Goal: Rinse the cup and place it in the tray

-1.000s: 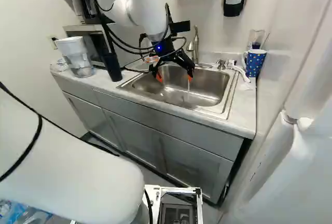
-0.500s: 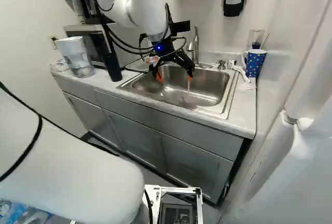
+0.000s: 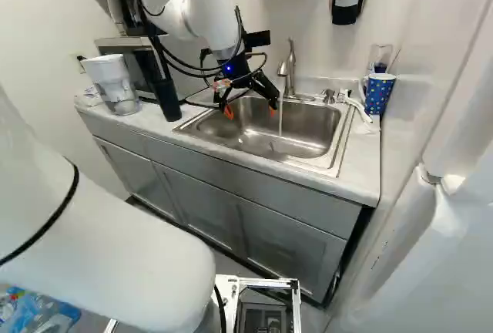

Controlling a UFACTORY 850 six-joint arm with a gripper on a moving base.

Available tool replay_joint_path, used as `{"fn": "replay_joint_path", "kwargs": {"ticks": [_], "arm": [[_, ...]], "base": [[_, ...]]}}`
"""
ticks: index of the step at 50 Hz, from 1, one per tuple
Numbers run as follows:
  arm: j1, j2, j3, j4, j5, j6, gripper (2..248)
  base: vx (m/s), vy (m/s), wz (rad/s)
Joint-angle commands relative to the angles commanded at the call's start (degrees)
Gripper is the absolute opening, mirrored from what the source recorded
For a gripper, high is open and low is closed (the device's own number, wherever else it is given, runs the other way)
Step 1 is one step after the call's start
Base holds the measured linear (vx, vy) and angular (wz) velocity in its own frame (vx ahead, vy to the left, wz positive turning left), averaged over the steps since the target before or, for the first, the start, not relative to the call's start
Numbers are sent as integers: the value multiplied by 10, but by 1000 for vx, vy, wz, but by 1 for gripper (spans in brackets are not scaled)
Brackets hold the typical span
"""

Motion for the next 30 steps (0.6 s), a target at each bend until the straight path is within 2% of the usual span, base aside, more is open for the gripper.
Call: {"fn": "replay_joint_path", "kwargs": {"ticks": [30], "arm": [[73, -35, -32, 0, 17, 0, 247]], "base": [[0, 0, 0]]}}
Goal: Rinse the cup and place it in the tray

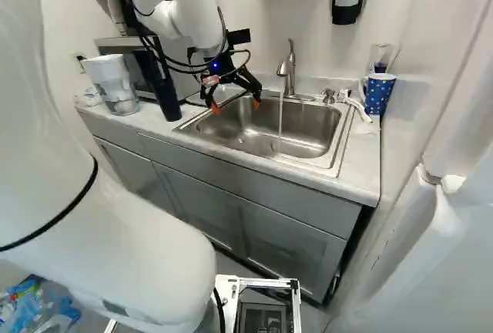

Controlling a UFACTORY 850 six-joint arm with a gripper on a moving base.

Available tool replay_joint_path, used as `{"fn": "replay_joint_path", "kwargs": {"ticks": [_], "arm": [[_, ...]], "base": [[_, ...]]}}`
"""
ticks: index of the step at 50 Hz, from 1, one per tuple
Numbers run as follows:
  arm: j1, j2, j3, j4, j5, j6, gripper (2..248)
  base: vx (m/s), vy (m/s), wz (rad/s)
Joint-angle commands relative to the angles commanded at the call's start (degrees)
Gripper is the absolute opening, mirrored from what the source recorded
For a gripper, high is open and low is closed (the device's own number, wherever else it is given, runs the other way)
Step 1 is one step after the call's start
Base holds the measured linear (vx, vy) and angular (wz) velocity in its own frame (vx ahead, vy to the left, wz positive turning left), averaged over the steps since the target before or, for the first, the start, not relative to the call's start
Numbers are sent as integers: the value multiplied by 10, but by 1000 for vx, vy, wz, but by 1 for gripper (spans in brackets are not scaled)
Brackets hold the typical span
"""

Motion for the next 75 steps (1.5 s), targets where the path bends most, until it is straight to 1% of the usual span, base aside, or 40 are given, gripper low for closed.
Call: {"fn": "replay_joint_path", "kwargs": {"ticks": [52, 75], "arm": [[125, -7, -7, 0, 0, 0, 247], [181, 1, 1, 0, 10, 0, 247]], "base": [[0, 0, 0], [0, 0, 0]]}}
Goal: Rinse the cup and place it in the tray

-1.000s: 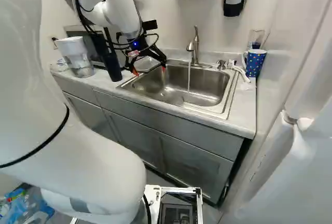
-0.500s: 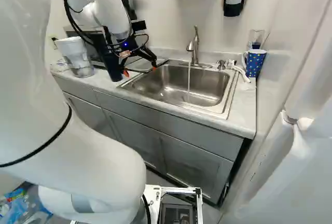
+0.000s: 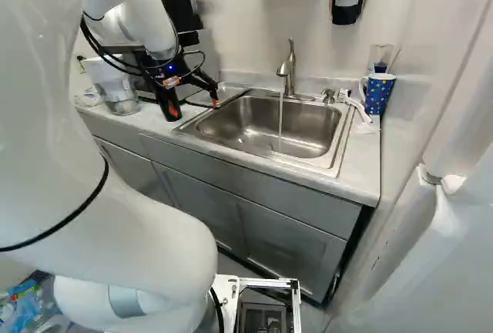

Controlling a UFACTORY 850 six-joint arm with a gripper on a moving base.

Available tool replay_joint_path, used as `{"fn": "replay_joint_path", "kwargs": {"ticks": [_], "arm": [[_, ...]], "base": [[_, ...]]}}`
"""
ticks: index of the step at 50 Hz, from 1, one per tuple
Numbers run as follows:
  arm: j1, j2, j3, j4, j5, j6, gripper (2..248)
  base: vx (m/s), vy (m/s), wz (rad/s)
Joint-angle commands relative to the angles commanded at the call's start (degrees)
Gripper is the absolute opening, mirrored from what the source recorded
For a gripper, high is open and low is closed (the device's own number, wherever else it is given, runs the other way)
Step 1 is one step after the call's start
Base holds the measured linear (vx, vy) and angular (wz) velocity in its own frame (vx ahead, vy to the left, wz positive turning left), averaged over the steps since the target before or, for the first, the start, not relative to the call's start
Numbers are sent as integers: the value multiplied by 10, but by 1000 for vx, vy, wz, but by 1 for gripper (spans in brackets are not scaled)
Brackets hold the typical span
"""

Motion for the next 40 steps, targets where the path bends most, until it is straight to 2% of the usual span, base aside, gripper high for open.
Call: {"fn": "replay_joint_path", "kwargs": {"ticks": [18, 27, 40], "arm": [[38, 20, 18, 0, 24, 0, 247], [47, 25, 22, 0, 47, 0, 247], [49, 24, 22, 0, 87, 0, 247]], "base": [[0, 0, 0], [0, 0, 0], [0, 0, 0]]}}
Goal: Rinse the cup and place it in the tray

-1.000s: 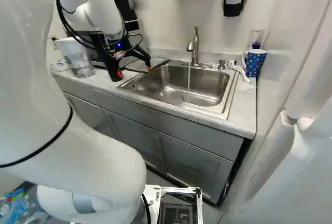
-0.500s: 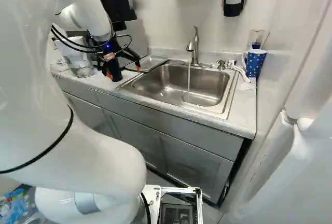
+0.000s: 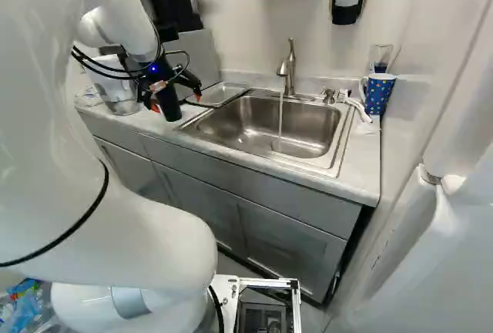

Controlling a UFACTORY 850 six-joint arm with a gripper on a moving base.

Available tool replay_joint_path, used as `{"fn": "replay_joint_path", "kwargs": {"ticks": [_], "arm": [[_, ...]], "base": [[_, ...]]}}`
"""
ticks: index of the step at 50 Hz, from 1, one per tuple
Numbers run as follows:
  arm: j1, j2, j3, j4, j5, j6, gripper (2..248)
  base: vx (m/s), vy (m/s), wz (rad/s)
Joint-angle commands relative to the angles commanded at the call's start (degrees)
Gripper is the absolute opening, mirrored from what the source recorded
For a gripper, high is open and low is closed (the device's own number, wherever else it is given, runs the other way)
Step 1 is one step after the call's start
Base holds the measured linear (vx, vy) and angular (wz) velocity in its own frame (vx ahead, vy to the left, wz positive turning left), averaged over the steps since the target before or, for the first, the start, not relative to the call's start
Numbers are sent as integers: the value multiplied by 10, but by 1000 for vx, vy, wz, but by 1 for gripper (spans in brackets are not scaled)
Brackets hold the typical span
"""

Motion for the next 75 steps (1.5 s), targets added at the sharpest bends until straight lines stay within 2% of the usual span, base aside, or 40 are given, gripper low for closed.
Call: {"fn": "replay_joint_path", "kwargs": {"ticks": [11, 26, 60, 75], "arm": [[2, -1, -1, 0, 36, 0, 247], [17, -14, -12, 0, 86, 0, 247], [17, -20, -10, 0, 206, 0, 247], [17, -34, -3, 0, 211, 0, 247]], "base": [[0, 0, 0], [0, 0, 0], [0, 0, 0], [0, 0, 0]]}}
